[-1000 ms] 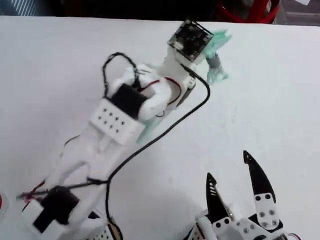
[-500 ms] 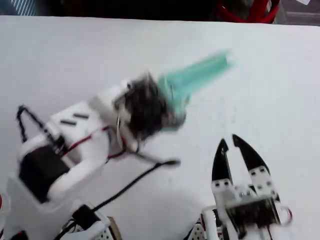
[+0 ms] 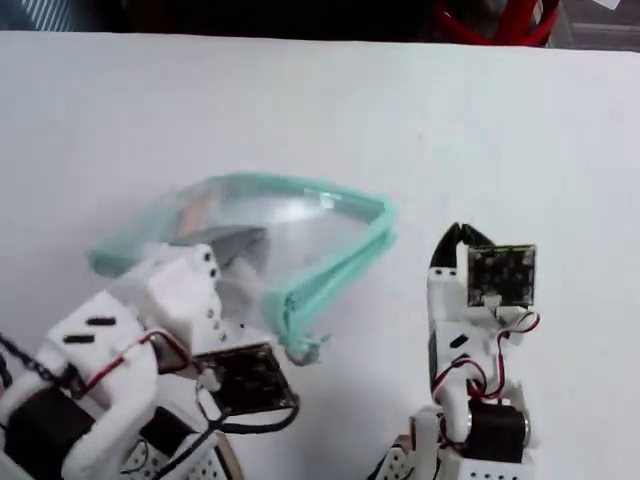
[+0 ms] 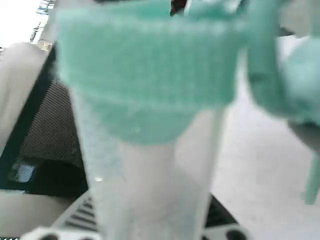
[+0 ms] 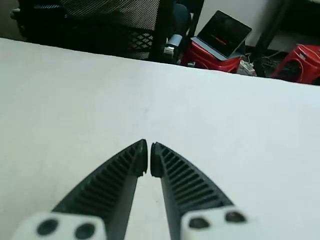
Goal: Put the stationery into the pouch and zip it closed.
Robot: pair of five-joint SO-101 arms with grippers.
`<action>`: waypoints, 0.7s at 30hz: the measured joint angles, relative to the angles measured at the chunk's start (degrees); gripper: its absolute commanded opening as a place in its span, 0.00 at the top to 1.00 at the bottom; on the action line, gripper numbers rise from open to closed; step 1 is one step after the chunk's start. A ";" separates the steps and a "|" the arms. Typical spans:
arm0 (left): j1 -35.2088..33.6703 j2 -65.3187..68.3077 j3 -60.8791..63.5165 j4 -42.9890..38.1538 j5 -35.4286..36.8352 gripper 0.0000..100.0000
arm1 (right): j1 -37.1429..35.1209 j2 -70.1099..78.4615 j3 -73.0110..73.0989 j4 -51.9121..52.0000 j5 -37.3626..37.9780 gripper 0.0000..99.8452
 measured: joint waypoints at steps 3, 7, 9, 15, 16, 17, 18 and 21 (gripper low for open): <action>-7.12 -7.82 11.08 -9.93 -0.18 0.98 | 1.05 0.18 4.22 -3.52 -1.58 0.98; -13.98 -11.08 26.29 -25.67 -0.35 0.98 | 0.88 0.18 10.11 -9.23 -1.76 0.98; -16.62 -10.02 33.05 -32.97 -1.41 0.98 | 1.05 0.26 11.25 -10.64 -1.76 0.98; -19.52 -3.69 38.86 -40.88 -4.92 0.95 | 1.32 0.26 13.01 -11.16 -1.76 0.98; -19.34 -2.90 38.86 -40.97 -5.01 0.95 | 1.32 0.26 13.10 -11.16 -1.76 0.98; -18.73 -2.29 38.86 -40.97 -5.10 0.95 | 1.32 0.26 13.10 -11.16 -1.76 0.98; -18.02 -1.58 38.86 -41.05 -5.10 0.95 | 1.32 0.26 13.10 -11.16 -1.76 0.98; -14.86 1.76 38.59 -40.00 -5.10 0.95 | 1.32 0.26 13.10 -11.16 -1.76 0.98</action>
